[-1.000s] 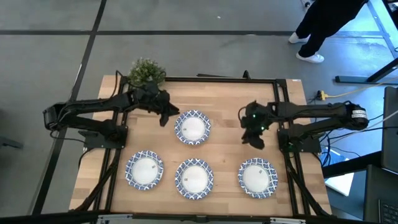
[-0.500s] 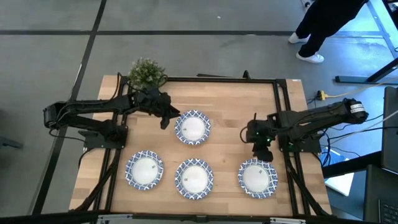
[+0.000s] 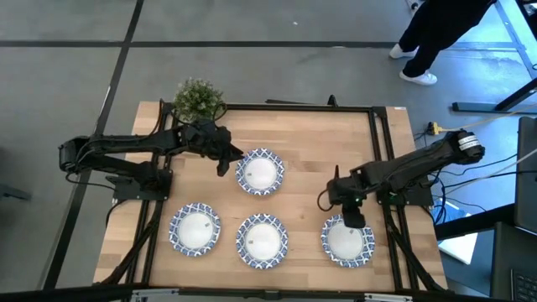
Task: Nest bowls inside each other
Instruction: Stack the white patterned bowl on top of the top white patterned bowl
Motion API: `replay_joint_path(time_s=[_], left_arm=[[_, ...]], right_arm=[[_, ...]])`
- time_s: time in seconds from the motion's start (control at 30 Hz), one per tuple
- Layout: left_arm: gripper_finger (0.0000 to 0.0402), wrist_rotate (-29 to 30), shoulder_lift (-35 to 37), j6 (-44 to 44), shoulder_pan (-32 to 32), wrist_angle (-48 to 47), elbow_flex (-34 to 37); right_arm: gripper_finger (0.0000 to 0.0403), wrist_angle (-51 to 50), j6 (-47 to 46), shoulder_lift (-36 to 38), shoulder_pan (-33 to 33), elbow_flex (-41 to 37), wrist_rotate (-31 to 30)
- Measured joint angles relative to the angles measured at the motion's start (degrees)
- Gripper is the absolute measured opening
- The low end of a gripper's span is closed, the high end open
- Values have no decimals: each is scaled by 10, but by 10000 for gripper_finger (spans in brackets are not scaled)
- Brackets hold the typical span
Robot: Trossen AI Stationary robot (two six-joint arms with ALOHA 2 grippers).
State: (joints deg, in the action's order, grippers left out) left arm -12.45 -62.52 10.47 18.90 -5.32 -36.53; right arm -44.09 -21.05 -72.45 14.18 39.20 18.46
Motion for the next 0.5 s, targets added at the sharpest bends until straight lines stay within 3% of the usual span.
replay_joint_path(time_s=[0.5], left_arm=[[81, 0, 0, 1, 0, 0, 0]], right_arm=[[129, 17, -14, -45, 11, 0, -9]])
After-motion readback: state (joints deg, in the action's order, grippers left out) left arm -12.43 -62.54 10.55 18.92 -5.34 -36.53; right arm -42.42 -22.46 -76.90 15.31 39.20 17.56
